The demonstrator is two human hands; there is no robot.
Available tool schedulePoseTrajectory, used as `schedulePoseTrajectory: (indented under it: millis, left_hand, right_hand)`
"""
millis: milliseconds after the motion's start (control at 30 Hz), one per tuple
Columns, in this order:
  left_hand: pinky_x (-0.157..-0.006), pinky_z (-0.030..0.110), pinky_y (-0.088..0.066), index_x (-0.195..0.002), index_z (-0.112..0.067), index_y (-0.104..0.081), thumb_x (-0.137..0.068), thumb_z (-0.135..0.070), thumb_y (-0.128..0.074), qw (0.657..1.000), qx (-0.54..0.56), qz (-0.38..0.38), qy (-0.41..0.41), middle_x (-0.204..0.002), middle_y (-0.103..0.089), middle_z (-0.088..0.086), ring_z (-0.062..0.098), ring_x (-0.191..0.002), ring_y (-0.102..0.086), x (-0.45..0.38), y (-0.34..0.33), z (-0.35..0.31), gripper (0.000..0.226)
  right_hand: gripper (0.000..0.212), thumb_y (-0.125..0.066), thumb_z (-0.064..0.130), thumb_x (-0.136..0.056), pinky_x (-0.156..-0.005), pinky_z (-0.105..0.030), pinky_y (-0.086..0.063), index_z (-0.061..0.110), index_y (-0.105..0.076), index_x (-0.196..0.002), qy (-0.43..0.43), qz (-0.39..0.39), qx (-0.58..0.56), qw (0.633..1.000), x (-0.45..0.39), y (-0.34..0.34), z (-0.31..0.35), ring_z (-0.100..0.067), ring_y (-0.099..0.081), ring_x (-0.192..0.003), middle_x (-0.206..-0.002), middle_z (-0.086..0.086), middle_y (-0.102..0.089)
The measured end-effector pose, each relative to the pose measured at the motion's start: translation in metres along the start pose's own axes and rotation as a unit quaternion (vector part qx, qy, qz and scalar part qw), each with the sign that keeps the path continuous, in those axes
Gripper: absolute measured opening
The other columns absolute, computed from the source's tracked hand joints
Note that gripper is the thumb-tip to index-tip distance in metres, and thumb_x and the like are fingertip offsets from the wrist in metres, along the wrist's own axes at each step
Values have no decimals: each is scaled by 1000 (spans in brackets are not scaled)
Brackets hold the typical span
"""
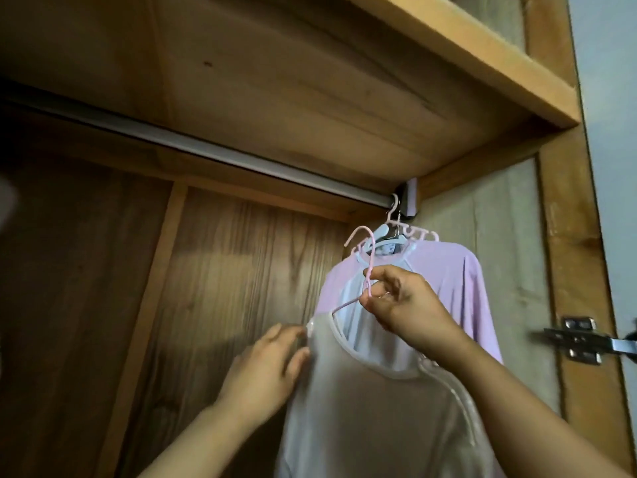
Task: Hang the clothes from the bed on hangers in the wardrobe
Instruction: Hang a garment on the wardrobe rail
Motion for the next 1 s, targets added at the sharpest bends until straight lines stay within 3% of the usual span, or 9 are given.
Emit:
schedulePoseTrajectory:
  millis: [67, 133, 233, 333, 467, 600, 733, 867, 1000]
  left_hand:
    - [-102, 25, -37, -136, -27, -42, -75, -67, -18, 997, 58, -26, -43, -137, -43, -10, 12, -124, -44, -41, -11, 0, 76]
    - [-106, 23, -28, -140, -25, -39, -71, -67, -9, 996, 30, -8, -85, -142, -41, -8, 12, -130, -38, -81, -31, 2, 86]
    - [-89, 29, -38, -111, -23, -58, -84, -62, -21, 993, -5, 27, -116, -116, -63, -2, 21, -110, -55, -119, -58, 8, 60]
    - [-73, 33, -39, -94, -16, -55, -99, -38, -37, 992, -3, 5, -128, -100, -64, 4, 27, -94, -57, -145, -71, 10, 29]
    - [-72, 31, -40, -100, -17, -59, -99, -36, -34, 989, 22, -77, -125, -105, -66, 4, 26, -95, -59, -188, -70, 21, 31]
    - [-69, 31, -40, -102, -19, -60, -98, -42, -30, 984, 46, -116, -129, -104, -67, 6, 31, -96, -60, -234, -68, 21, 38]
    - [-70, 33, -41, -104, -17, -60, -99, -35, -38, 981, 46, -131, -136, -105, -66, 9, 33, -96, -59, -272, -65, 2, 29]
    - [-71, 33, -42, -105, -18, -61, -100, -37, -37, 982, 52, -134, -121, -105, -66, 13, 36, -96, -59, -305, -68, -18, 31]
    - [-71, 31, -42, -107, -17, -63, -100, -36, -37, 985, 61, -121, -107, -105, -66, 13, 34, -96, -59, -328, -83, -25, 33]
  right_hand:
    - [21, -59, -3, -86, -44, -18, -34, 10, -59, -102, -10, 8, -36, 999, -10, -4, -9, -7, -41, -42, -58, 5, -53]
    - [21, -59, -5, -86, -40, -16, -31, 10, -58, -101, -14, 12, -64, 998, -19, -6, -15, -6, -40, -39, -56, 7, -52]
    - [22, -60, -7, -85, -37, -17, -31, 12, -59, -97, -21, 18, -64, 998, -31, -5, -19, -9, -41, -40, -59, -1, -52]
    - [31, -60, -11, -82, -41, -22, -41, 10, -58, -105, -73, 44, -59, 995, -41, 9, -26, -15, -49, -45, -74, -17, -57]
    - [13, -66, 6, -83, -50, -23, -36, -3, -62, -91, -142, 46, 81, 985, -44, 46, -29, -18, -46, -57, -70, -14, -58]
    - [31, -65, 24, -85, -58, -33, -32, -6, -60, -76, -121, -28, 182, 975, -54, 58, -25, -19, -41, -60, -63, -11, -51]
    - [17, -63, 28, -87, -50, -16, -37, 17, -66, -74, -40, -140, 408, 901, -75, 62, -9, -1, -48, -50, -61, 6, -61]
    - [10, -58, 27, -89, -62, -28, -40, 23, -66, -86, -9, -220, 502, 836, -91, 67, 4, -22, -62, -84, -80, 0, -67]
    - [11, -59, 24, -87, -71, -32, -45, 20, -69, -88, -6, -229, 539, 810, -121, 75, 3, -31, -61, -95, -93, -9, -70]
Point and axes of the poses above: each hand's wrist, its own x-axis away from the middle knuckle, its own y-axis out of the back of the hand, z = x × y, the point moved 5 cm from there along -x, towards the middle knuckle
